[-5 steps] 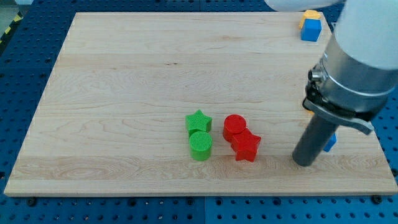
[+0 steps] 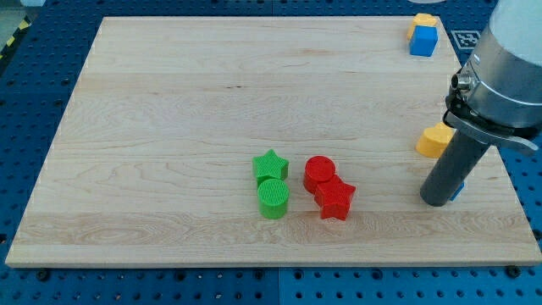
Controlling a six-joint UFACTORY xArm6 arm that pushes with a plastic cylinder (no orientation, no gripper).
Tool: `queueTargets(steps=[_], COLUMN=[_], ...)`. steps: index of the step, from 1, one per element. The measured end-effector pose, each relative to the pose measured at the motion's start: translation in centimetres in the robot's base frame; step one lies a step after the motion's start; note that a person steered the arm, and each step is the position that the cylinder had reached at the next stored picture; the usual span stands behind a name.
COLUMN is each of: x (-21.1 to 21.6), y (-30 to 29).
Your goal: Push blue triangle towards yellow heart
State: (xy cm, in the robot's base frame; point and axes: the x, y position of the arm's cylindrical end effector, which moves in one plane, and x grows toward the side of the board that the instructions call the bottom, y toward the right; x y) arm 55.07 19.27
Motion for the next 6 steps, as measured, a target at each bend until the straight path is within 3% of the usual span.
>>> queueTargets(steps=[6], x=[-1.3], y=[2.8])
